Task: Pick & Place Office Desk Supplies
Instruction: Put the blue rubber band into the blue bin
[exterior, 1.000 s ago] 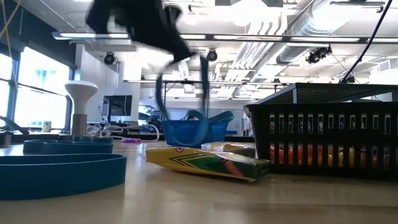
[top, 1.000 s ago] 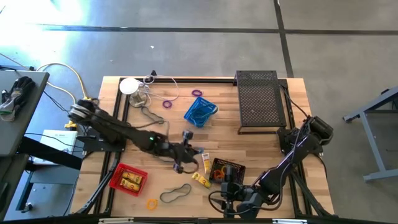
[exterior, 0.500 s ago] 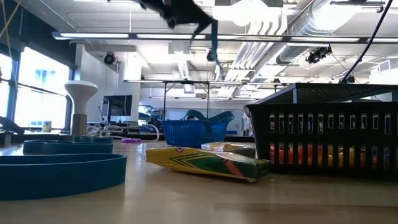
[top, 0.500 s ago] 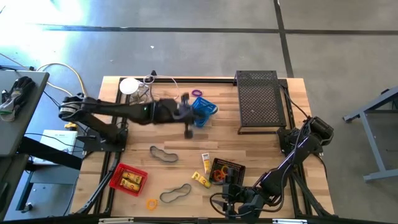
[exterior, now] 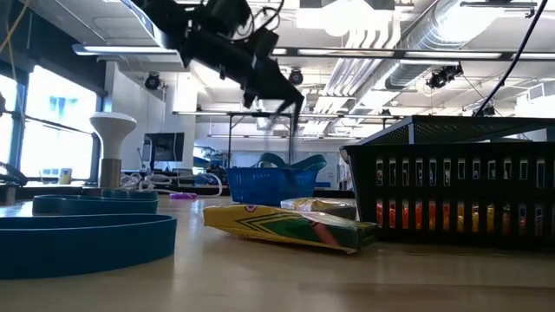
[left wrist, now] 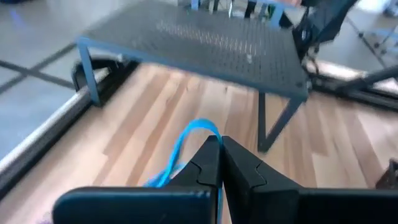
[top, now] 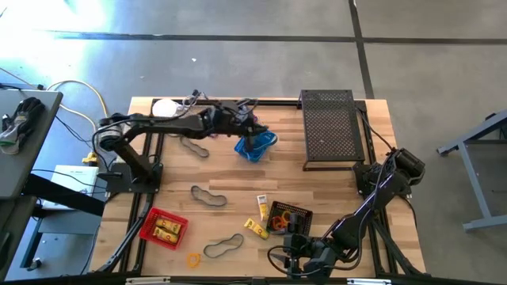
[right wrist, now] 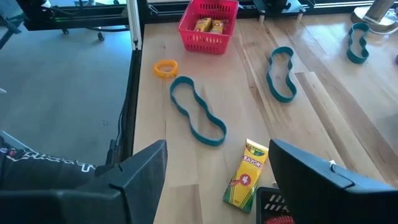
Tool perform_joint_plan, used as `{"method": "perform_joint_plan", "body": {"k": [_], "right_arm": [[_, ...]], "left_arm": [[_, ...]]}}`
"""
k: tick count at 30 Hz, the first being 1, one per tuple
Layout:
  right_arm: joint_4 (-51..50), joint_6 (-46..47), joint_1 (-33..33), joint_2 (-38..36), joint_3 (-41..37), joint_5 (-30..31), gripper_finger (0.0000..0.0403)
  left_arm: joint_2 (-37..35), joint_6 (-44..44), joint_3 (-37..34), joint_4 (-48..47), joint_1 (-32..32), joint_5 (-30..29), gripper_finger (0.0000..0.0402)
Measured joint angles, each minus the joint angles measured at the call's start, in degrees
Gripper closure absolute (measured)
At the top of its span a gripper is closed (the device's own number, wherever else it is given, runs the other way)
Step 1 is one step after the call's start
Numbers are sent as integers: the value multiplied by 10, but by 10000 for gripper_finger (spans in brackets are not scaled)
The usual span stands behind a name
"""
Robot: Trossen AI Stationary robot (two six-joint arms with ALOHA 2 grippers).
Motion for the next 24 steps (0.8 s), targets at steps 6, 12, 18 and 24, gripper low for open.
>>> {"method": "perform_joint_plan", "body": {"k": [6,12,18,24], "right_arm": [[-2,2,0,0,0,0,133],[-2,5,0,0,0,-2,133],[-1,11,0,0,0,-2,133],[-1,11,0,0,0,-2,133]], "left_arm": [[24,-29,0,-5,-2,-31,401],[26,-32,0,-45,-21,-78,401],[26,-45,0,-127,-38,-128,401],[28,-95,0,-159,-24,-128,401]]}}
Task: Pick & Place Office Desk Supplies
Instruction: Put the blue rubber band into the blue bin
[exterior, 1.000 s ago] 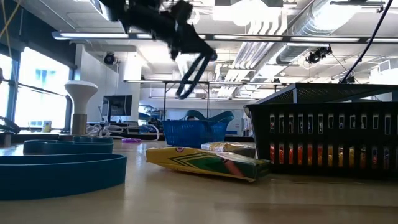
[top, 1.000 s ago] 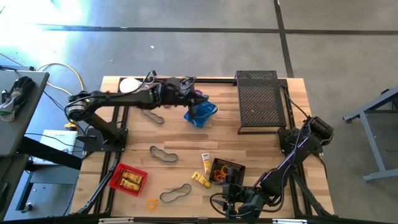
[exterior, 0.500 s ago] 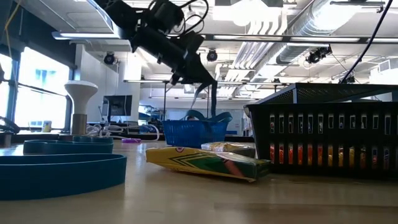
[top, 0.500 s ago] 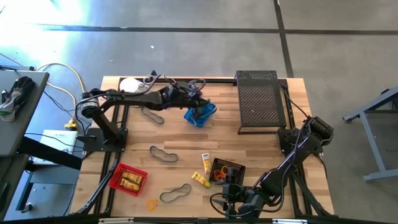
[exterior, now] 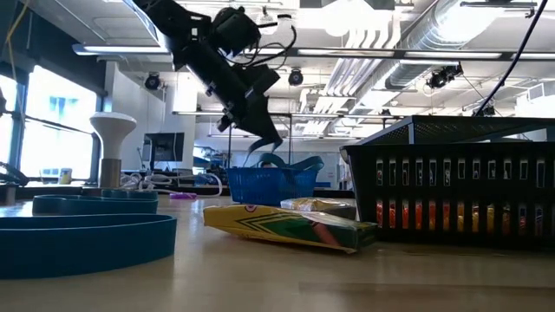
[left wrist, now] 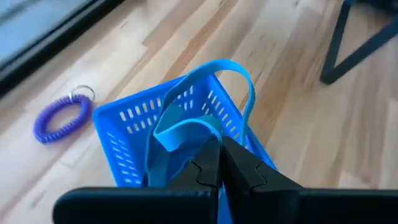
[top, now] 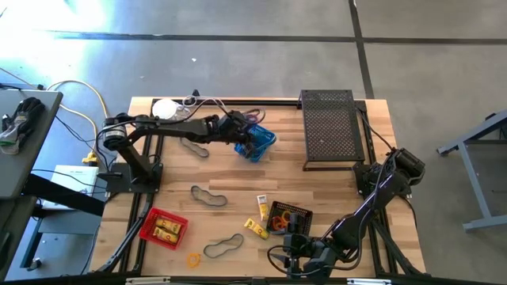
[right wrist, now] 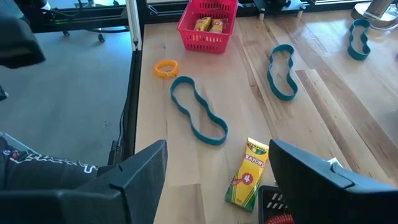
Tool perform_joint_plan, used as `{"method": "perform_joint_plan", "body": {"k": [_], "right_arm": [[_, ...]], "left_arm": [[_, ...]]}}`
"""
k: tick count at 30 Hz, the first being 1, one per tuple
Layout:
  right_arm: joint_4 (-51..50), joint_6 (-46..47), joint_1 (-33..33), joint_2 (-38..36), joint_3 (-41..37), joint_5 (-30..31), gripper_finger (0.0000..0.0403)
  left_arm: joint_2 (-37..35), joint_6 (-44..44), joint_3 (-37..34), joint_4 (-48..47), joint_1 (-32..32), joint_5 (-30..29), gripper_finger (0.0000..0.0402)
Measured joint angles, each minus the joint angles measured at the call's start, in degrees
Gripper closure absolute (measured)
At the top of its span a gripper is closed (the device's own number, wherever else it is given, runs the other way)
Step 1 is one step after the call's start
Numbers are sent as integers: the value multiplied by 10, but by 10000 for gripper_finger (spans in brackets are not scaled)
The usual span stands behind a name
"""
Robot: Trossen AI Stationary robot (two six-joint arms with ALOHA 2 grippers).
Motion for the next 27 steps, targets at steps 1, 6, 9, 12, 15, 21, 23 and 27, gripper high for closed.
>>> {"method": "perform_joint_plan", "body": {"k": [1,6,9,12,15,21,23,27], "right_arm": [[0,0,0,0,0,0,133],[-1,-1,-2,0,0,0,133],[-2,-1,-2,0,0,0,133],[-4,-4,-2,0,0,1,133],[-4,-15,-2,0,0,2,133],[-5,-17,-2,0,0,2,133],[-5,-17,-2,0,0,2,133],[-4,-17,-2,0,0,2,133]], "left_arm": [[3,-13,0,3,4,12,401],[39,-27,0,3,21,42,401],[63,-27,0,15,21,44,401],[73,-33,0,33,20,46,401],[74,-37,1,38,18,46,401],[74,-10,2,36,1,36,385],[74,-10,2,36,-3,29,371],[74,-9,3,36,-4,25,334]]}}
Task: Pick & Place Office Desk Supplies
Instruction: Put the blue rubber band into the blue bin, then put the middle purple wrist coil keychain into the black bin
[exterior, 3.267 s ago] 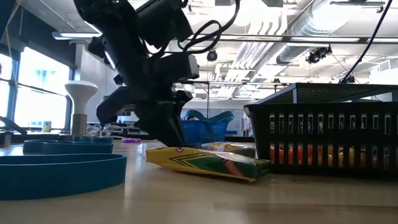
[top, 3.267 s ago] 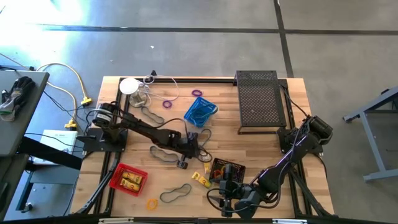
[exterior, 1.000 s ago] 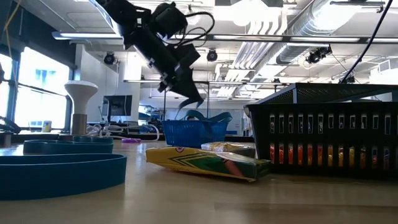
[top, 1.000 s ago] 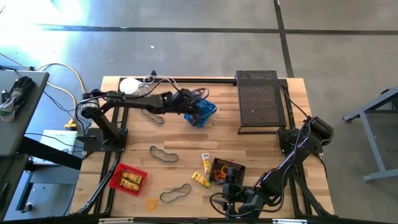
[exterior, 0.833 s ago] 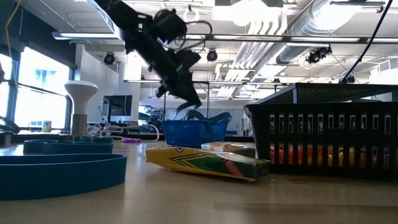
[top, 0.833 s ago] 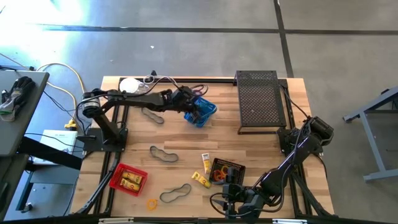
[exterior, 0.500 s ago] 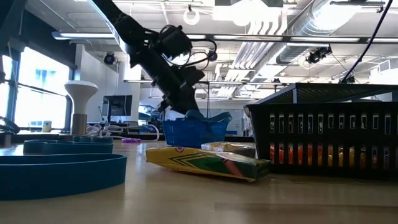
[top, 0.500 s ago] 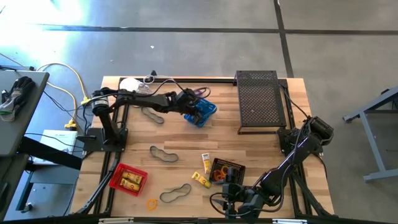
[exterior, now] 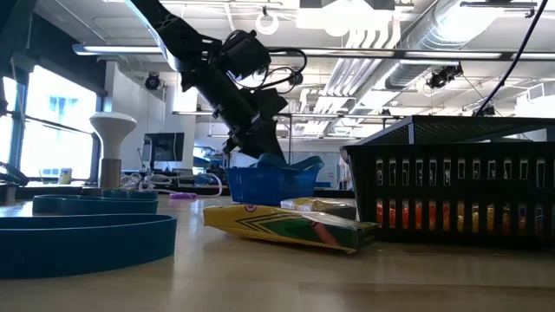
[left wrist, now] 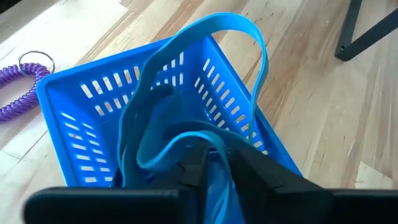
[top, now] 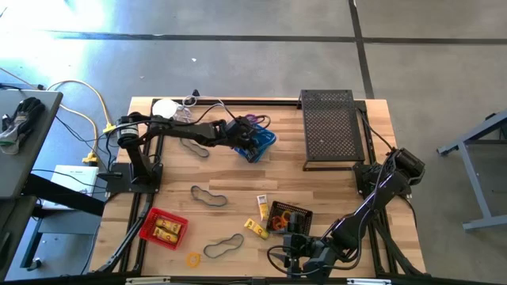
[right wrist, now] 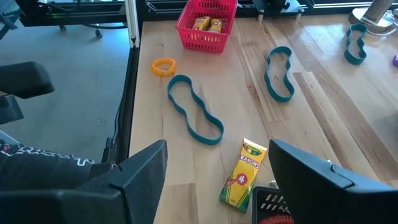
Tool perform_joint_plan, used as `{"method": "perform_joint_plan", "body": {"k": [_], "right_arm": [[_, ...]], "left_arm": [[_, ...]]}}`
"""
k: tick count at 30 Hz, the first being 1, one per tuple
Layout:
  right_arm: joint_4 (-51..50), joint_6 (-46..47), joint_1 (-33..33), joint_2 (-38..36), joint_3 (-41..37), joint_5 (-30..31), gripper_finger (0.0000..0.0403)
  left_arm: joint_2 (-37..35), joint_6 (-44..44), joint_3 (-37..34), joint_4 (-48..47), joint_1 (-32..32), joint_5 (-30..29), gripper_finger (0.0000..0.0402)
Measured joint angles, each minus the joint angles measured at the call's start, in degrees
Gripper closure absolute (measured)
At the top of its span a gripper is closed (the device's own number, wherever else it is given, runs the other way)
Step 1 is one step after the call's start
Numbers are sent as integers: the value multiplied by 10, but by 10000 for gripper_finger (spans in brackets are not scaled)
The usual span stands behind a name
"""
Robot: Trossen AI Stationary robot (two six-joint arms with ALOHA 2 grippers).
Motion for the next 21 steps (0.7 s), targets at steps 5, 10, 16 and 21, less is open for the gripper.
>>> {"method": "perform_joint_plan", "body": {"k": [5,10,16,21], "right_arm": [[0,0,0,0,0,0,133],[0,-9,0,0,0,0,133],[0,-11,0,0,0,0,133],[0,-10,0,0,0,0,133]], "left_arm": [[0,0,0,0,0,0,287],[-2,2,13,0,-5,4,261],[-3,77,46,-7,-39,-19,259],[-3,95,85,-98,-58,-82,258]]}}
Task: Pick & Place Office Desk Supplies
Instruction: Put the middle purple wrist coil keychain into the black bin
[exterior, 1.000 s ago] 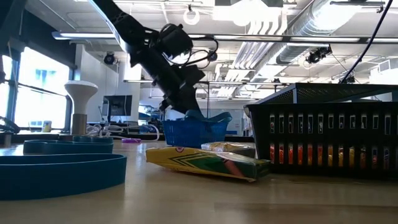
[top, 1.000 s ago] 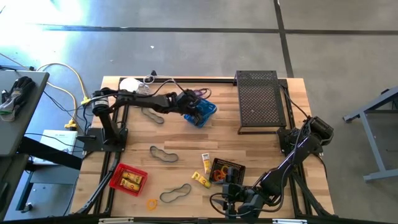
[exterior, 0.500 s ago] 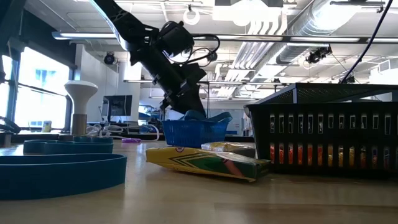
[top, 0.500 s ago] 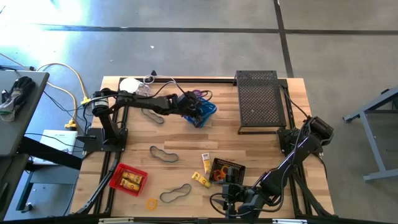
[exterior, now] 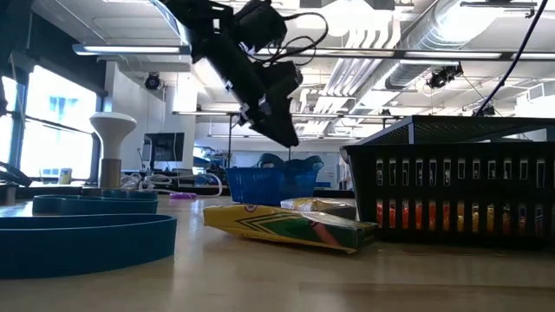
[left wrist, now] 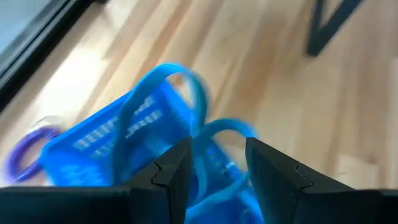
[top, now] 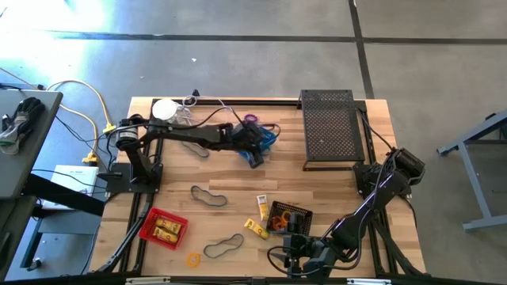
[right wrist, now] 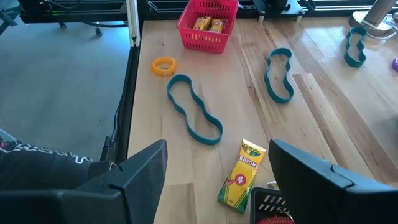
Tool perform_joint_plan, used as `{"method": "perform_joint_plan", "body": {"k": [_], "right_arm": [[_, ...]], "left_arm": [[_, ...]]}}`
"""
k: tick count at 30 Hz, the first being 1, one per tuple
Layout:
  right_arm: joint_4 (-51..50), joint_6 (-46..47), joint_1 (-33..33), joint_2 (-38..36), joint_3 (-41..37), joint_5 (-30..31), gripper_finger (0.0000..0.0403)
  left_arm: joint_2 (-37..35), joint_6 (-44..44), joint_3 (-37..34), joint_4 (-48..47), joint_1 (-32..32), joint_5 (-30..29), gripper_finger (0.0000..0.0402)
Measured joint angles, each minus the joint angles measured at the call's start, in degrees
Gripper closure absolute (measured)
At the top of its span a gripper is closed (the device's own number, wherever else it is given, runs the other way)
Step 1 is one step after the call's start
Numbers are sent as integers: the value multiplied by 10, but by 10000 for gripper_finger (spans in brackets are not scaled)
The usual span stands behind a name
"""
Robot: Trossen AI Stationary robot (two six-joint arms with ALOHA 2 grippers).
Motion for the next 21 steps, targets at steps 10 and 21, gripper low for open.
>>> {"method": "perform_joint_plan", "body": {"k": [10,21], "right_arm": [[0,1,0,0,0,0,133],[-1,5,0,0,0,-3,133]], "left_arm": [[-15,41,10,-89,1,-84,258],[-181,64,47,-369,-80,-90,258]]}}
